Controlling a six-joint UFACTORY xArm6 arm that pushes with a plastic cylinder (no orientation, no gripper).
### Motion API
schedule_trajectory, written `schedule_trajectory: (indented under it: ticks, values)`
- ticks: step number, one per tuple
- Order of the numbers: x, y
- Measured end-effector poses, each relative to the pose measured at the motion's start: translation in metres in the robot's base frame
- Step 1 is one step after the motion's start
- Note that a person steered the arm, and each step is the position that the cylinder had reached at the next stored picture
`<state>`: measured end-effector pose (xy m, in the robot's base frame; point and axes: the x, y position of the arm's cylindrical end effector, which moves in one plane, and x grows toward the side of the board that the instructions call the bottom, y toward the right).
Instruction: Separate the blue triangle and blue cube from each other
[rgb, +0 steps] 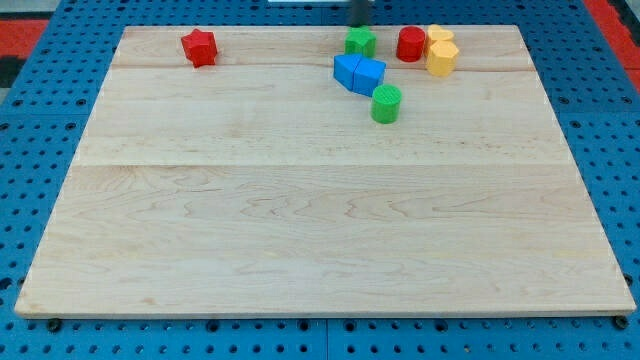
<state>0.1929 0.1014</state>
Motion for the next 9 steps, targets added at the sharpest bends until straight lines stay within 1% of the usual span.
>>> schedule_trajectory:
  ticks: [1, 2, 3, 5, 6, 7, 8, 9]
  values:
    - [0.0, 0.108]
    - [0.013, 0.139]
    - [0.043, 0.125]
    - [0.076, 0.077]
    - [0.111, 0.05]
    - [0.122, 0.036]
    - [0.115, 0.009]
    - [0.095, -0.029]
